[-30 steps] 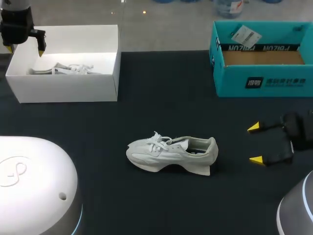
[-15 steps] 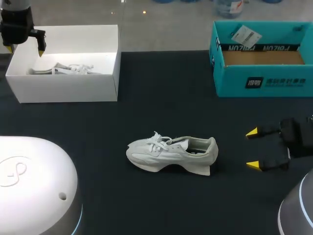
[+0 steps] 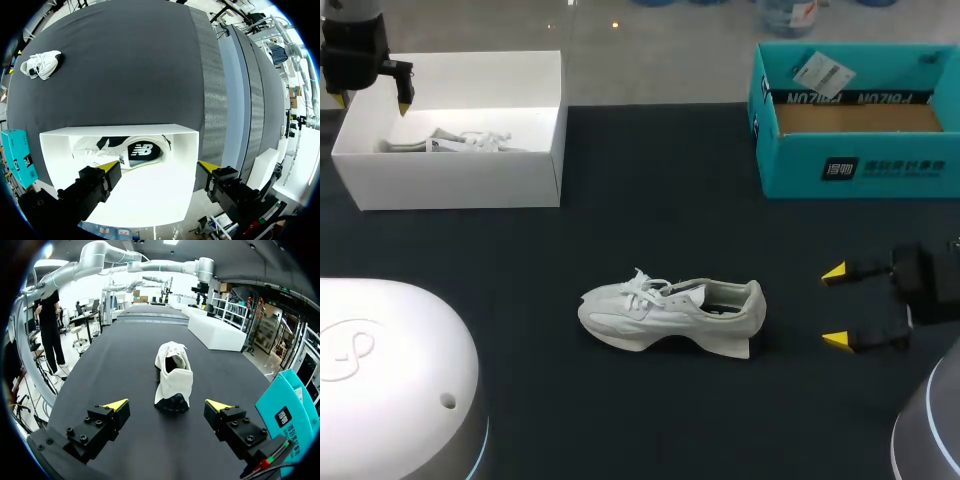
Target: Take the shoe out of the shoebox, open the shoe tongue, remove and reinsert the insole, then place the shoe into the shoebox
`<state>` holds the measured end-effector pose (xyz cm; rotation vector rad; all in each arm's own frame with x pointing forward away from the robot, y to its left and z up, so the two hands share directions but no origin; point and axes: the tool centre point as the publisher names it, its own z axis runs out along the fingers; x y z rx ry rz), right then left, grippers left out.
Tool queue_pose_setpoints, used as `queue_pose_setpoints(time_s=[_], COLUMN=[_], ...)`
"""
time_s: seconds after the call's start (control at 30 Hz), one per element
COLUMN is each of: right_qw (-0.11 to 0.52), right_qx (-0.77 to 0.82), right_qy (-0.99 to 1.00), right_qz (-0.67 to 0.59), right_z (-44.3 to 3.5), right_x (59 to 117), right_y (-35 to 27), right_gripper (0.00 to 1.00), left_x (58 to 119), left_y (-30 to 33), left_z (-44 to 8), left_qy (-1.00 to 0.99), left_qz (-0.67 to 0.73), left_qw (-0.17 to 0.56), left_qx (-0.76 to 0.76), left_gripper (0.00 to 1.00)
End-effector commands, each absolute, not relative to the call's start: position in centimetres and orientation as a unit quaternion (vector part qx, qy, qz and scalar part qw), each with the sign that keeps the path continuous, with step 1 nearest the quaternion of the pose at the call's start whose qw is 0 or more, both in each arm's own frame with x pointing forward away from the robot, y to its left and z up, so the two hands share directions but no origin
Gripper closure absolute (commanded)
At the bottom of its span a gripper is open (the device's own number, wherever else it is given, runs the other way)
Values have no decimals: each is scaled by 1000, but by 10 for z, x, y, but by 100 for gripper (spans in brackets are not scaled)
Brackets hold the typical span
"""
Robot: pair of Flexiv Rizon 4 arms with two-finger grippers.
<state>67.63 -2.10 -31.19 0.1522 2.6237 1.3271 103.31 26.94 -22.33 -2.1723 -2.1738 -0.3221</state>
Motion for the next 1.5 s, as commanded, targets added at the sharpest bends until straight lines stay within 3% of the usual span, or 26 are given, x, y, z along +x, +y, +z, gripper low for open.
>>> queue_pose_setpoints(time_s=[0.03, 1.5], right_qw=[99, 110], right_qx=[52, 38], right_qy=[888, 873], right_qz=[447, 474], right_z=[-312, -318], right_x=[676, 676], right_y=[-20, -13], right_gripper=[0, 0], left_x=[1033, 1033], left_y=[270, 270], left_z=[-223, -223], left_qy=[-703, -703], left_qz=[-104, -104], left_qw=[26, 26], left_qx=[-703, -703], left_gripper=[0, 0])
